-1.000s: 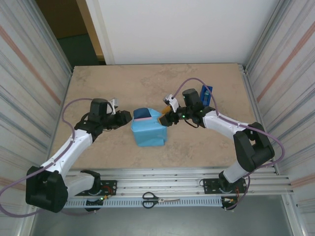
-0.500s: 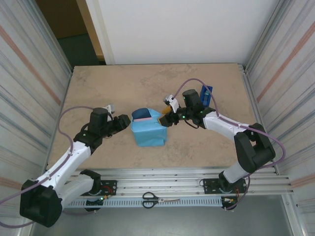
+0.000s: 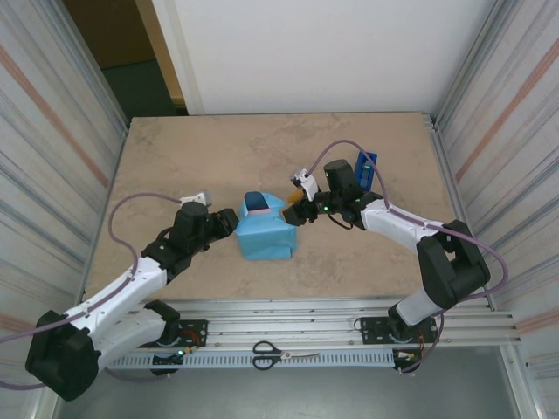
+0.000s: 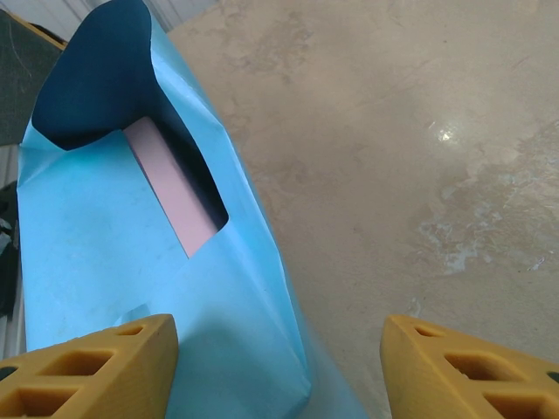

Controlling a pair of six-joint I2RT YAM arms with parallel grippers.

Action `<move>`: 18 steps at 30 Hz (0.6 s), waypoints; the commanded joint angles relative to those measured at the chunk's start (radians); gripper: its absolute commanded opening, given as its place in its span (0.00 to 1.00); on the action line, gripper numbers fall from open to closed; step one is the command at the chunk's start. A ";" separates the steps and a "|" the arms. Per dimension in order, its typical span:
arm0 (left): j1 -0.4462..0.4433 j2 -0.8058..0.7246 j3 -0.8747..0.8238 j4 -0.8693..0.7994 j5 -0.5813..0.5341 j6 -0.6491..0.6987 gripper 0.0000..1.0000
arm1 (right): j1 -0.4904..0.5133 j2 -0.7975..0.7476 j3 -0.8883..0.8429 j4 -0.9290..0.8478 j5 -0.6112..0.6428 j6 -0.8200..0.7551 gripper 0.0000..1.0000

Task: Wrap the gift box in paper

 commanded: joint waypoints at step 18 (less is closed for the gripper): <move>-0.124 0.056 0.045 0.032 -0.051 0.298 0.60 | 0.035 0.019 -0.047 -0.125 0.071 0.010 0.62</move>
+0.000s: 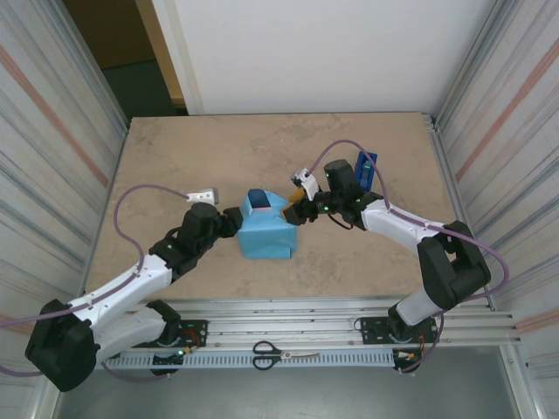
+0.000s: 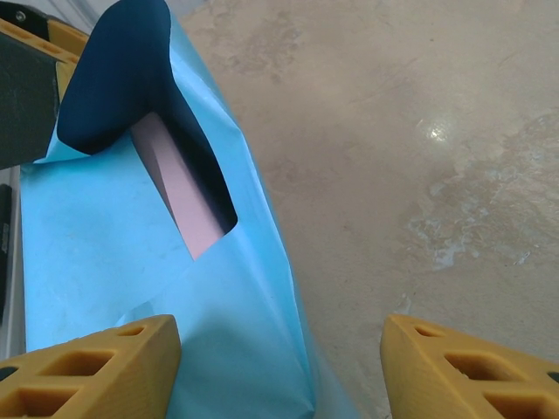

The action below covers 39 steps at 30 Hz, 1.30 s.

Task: Wrap the gift box in paper

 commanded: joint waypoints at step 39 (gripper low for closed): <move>0.189 0.086 0.165 -0.122 0.345 0.094 0.68 | 0.043 0.023 -0.042 -0.138 0.065 0.007 0.62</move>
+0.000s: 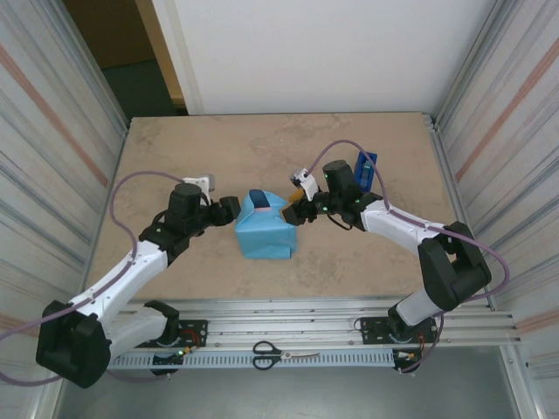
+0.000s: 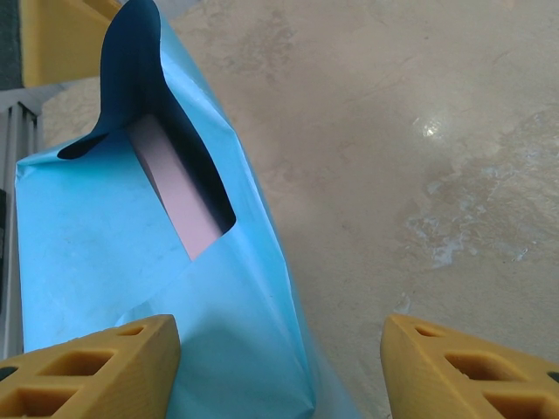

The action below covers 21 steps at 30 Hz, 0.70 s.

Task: Wrap the gift box in paper

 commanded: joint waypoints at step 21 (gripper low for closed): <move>-0.135 0.036 -0.012 -0.037 -0.121 0.062 0.71 | 0.048 0.022 0.004 -0.176 0.043 -0.017 0.64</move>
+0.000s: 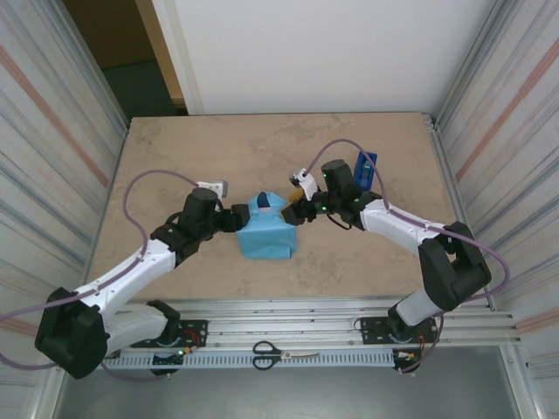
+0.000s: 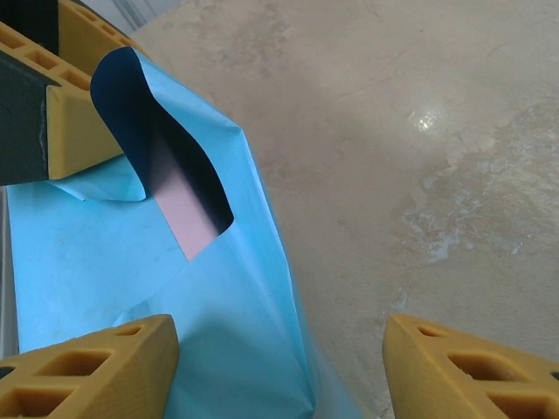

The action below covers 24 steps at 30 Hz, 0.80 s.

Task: Wrap the gift box in paper

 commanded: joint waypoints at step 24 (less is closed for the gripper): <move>-0.013 0.001 -0.092 0.013 0.056 0.070 0.67 | 0.118 0.169 0.559 -0.579 0.063 -0.171 0.72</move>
